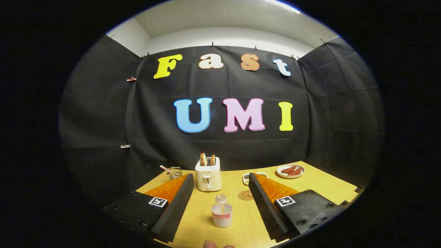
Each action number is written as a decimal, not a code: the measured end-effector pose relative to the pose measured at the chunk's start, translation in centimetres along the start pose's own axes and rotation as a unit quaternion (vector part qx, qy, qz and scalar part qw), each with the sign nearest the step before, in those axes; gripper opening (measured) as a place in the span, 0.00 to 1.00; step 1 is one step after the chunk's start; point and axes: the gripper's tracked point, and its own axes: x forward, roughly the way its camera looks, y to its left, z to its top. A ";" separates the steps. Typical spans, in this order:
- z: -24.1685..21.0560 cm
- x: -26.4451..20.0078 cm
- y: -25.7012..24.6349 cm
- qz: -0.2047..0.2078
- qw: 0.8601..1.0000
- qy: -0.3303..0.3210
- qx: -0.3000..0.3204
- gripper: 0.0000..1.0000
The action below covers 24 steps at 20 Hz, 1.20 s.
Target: Take the bottle from table, then pour the juice into the cup, finally place the bottle on the coaster
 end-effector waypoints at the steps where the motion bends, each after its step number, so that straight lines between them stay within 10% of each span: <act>1: 0.1 0.0 -0.2 -0.003 1.000 -0.005 -0.004 0.98; 24: -5.7 1.4 -0.2 -0.006 1.000 0.013 -0.003 0.98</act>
